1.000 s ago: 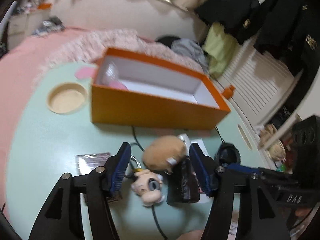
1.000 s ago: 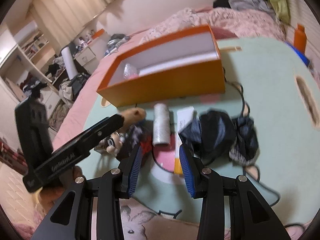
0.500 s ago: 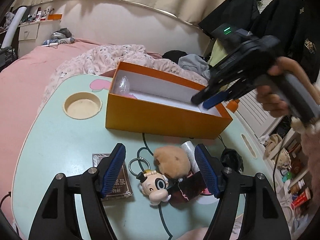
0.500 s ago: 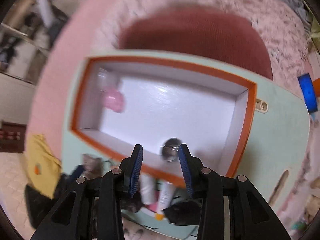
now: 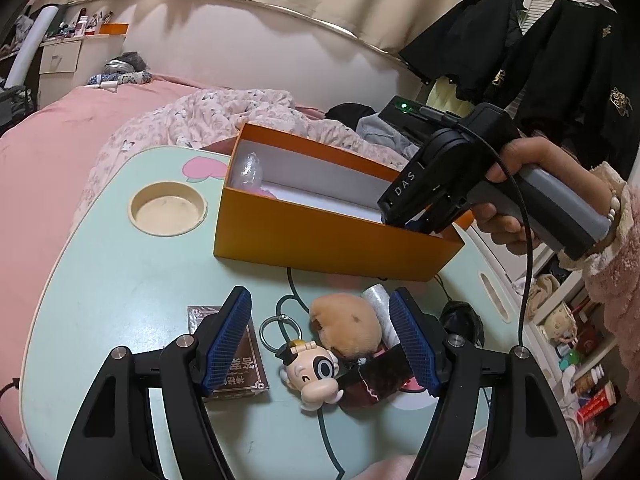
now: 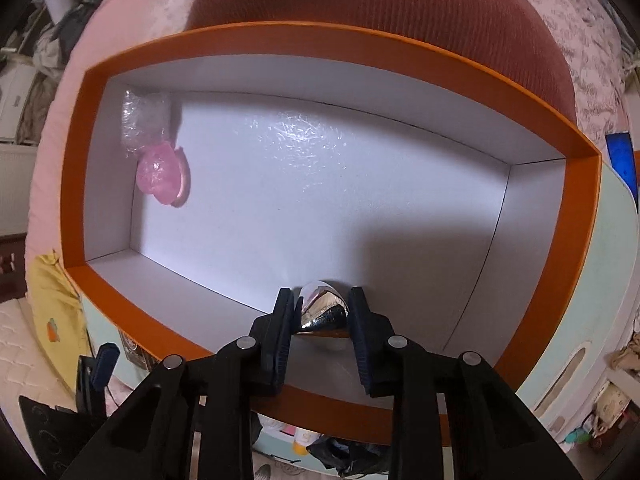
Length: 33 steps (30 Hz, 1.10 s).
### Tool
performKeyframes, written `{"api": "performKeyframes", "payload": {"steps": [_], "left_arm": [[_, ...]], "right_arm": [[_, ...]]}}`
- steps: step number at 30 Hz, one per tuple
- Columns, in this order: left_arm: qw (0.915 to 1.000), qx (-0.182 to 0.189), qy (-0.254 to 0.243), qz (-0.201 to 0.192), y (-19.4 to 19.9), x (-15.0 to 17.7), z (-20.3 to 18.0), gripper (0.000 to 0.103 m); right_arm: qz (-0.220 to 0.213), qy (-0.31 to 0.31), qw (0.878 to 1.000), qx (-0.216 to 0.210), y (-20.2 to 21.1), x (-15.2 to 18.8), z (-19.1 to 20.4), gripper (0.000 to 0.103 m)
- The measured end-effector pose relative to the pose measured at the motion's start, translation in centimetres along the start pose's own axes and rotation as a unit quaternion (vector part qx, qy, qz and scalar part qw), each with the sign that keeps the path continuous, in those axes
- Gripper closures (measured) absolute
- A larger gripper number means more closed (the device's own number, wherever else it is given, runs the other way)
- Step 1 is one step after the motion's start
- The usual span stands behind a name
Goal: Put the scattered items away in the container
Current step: 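Grasp the silver cone inside the box with the right tool, then set the silver cone on the table with the right tool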
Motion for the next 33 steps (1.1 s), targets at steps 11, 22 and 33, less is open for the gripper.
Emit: {"api": "performKeyframes", "payload": {"steps": [11, 22, 33], "left_arm": [[0.9999, 0.004, 0.010, -0.003, 0.3, 0.1, 0.4, 0.031], [0.9998, 0.005, 0.020, 0.000, 0.2, 0.2, 0.8, 0.031], [0.9999, -0.002, 0.012, 0.007, 0.2, 0.3, 0.6, 0.031]], "right_arm": [[-0.198, 0.043, 0.974, -0.097, 11.2, 4.4, 1.3, 0.076], [-0.258, 0.040, 0.961, -0.089, 2.1, 13.6, 3.4, 0.076], [-0.371, 0.000, 0.927, -0.065, 2.1, 14.7, 1.1, 0.055]]}}
Point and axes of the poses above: each gripper's, at about its wrist camera, not at the fingertips, and y roughly against the way its jaws point, z to its left, x to its underside, the point moved 8 cm from there along -y, roughly the way its jaws point, and after that the axes turned 9 degrees about z, right-handed, at the moved point
